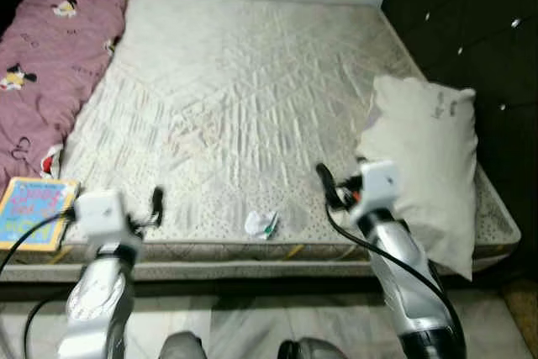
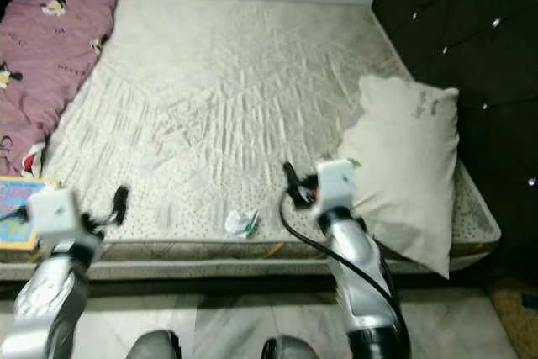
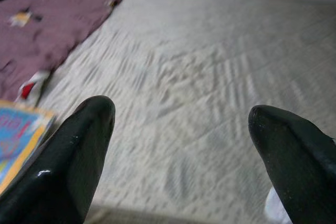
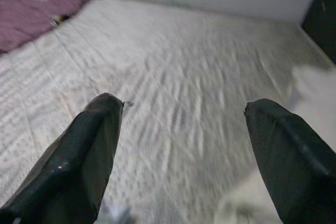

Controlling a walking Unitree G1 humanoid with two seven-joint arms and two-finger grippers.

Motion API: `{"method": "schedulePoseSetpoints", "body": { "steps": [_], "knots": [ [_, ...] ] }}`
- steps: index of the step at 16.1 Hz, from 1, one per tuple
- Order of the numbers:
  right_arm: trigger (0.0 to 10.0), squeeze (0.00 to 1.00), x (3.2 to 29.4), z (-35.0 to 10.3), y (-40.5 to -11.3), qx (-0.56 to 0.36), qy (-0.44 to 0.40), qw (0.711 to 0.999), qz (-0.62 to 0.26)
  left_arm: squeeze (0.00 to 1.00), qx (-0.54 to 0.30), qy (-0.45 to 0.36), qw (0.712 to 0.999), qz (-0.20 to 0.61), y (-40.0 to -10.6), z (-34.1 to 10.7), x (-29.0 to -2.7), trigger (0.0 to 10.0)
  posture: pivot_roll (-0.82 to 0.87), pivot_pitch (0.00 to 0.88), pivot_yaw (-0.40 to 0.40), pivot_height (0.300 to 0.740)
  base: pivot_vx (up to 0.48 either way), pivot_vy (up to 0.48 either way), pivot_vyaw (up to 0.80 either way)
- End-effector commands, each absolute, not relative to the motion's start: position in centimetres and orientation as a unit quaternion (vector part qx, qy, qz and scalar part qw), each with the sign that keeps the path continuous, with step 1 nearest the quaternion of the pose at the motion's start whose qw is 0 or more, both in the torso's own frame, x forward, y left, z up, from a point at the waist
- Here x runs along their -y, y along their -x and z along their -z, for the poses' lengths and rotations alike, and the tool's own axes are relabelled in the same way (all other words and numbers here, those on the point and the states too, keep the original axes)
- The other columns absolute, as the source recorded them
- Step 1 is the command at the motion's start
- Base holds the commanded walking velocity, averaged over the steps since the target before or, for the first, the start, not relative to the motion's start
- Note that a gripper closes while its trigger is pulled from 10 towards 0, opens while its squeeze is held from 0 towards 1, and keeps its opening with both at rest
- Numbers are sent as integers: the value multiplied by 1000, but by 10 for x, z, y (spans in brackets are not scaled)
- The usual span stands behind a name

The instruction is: Clean up the room

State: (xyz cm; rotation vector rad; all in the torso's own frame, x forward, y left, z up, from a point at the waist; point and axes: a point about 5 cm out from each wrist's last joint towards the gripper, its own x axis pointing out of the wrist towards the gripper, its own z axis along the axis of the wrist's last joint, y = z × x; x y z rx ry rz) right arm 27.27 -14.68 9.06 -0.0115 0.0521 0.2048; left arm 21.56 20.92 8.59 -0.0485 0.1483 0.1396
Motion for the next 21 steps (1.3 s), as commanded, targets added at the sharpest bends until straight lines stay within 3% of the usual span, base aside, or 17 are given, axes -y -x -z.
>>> {"method": "schedulePoseSetpoints", "body": {
  "steps": [1,16,21],
  "knots": [
    [10000,0,151,-99,-275,-14,0,995,-94,0,-66,25,996,-52,-219,-92,-203,10000,21,142,-79,740,0,0,0],
    [10000,0,143,-102,-279,-29,1,993,-117,0,-58,32,996,-55,-231,-99,-198,10000,39,129,-98,740,0,0,0],
    [10000,0,142,-102,-281,-29,2,992,-123,0,-55,30,997,-55,-234,-99,-197,10000,40,114,-96,696,0,0,0]
  ]
}}
